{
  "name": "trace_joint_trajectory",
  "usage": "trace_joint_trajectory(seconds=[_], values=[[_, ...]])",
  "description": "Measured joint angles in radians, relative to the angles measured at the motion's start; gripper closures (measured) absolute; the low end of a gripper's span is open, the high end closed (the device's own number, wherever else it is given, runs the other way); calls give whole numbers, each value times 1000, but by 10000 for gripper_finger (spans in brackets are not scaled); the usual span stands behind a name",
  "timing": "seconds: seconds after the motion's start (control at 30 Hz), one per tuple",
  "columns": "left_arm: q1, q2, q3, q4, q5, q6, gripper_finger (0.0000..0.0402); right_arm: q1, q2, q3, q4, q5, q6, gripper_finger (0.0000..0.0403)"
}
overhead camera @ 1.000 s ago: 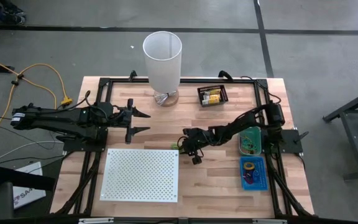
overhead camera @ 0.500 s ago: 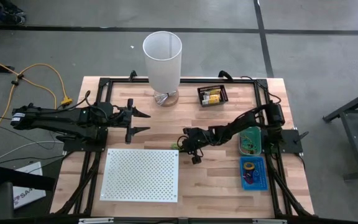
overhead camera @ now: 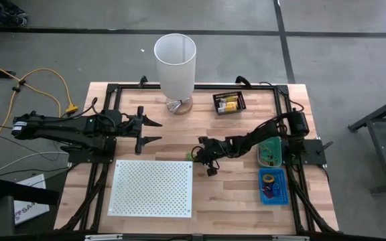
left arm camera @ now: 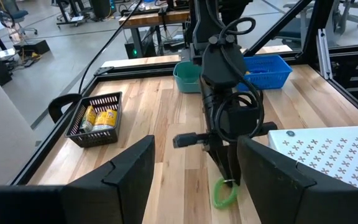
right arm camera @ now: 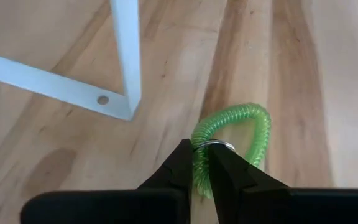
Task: Pick & Place Office Desk Supplies
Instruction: Put the green spring keychain into the blue bin
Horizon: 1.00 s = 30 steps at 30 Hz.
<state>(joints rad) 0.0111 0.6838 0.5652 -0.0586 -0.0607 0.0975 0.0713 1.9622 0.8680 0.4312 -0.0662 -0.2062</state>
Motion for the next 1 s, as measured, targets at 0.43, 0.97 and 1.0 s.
trace_joint_trajectory(seconds=[0.43,0.97,1.0], values=[[0,0,0,13,0,0,181,60,-196,2,-164,159,-3,376],[0,0,0,15,0,0,181,220,-374,1,-451,467,143,376],[0,0,0,15,0,0,181,232,-378,1,-466,492,172,376]])
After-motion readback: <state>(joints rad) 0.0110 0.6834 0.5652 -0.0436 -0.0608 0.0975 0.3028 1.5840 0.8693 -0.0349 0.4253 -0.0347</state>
